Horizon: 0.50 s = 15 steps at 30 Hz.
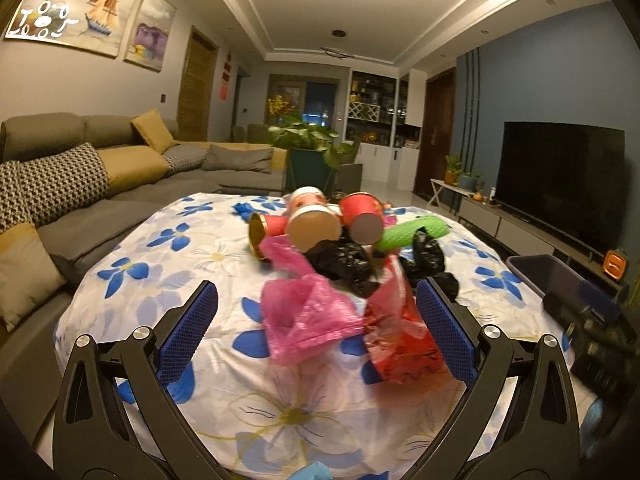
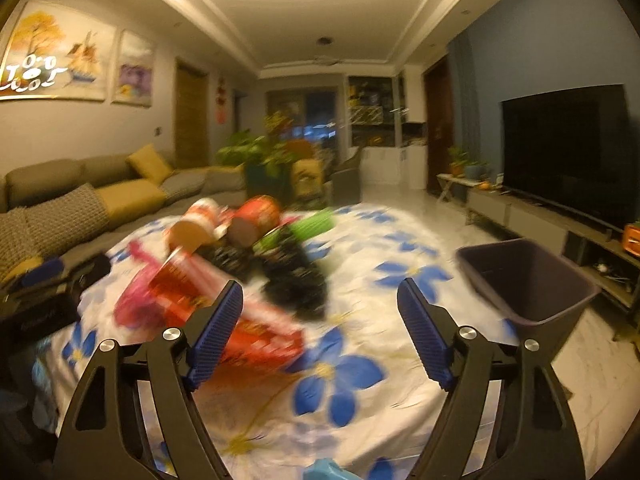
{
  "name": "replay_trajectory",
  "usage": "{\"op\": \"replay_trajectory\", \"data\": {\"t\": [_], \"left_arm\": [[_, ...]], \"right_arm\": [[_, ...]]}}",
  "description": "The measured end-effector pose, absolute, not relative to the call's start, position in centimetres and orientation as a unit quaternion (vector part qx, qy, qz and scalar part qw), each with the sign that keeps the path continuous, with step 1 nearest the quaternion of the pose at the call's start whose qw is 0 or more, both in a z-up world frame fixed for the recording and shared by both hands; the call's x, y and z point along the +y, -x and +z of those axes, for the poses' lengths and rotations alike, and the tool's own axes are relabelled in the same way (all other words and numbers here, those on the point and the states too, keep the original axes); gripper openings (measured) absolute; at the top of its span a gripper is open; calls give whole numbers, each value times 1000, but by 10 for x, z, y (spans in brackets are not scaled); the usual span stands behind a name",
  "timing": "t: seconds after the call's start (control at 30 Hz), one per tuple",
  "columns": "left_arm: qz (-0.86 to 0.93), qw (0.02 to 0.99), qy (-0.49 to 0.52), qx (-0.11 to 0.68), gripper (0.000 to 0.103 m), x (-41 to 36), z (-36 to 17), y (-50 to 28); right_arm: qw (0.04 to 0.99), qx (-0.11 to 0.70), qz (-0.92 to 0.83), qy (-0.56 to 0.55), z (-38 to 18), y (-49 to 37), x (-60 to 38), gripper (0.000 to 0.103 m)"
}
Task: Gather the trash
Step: 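Grasp the red snack bag with the right tool while the left tool grasps the pink bag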
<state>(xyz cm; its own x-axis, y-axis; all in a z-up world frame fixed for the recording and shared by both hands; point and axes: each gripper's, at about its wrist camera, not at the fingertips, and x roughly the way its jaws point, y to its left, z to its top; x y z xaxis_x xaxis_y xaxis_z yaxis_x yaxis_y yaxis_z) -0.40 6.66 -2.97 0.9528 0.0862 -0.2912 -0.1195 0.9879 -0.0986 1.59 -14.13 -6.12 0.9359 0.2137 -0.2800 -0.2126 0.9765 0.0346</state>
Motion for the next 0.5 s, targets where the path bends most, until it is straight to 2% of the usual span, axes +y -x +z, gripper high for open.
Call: {"op": "replay_trajectory", "data": {"t": [0.27, 0.37, 0.5], "left_arm": [[80, 983, 75, 148, 97, 94, -36, 7], [84, 982, 78, 149, 97, 100, -38, 6], [86, 981, 78, 156, 97, 105, -45, 0]], "right_arm": [[968, 176, 170, 63, -101, -25, -91, 76], [963, 187, 179, 75, -111, -34, -79, 68], [961, 193, 179, 89, -117, -49, -69, 52]]}}
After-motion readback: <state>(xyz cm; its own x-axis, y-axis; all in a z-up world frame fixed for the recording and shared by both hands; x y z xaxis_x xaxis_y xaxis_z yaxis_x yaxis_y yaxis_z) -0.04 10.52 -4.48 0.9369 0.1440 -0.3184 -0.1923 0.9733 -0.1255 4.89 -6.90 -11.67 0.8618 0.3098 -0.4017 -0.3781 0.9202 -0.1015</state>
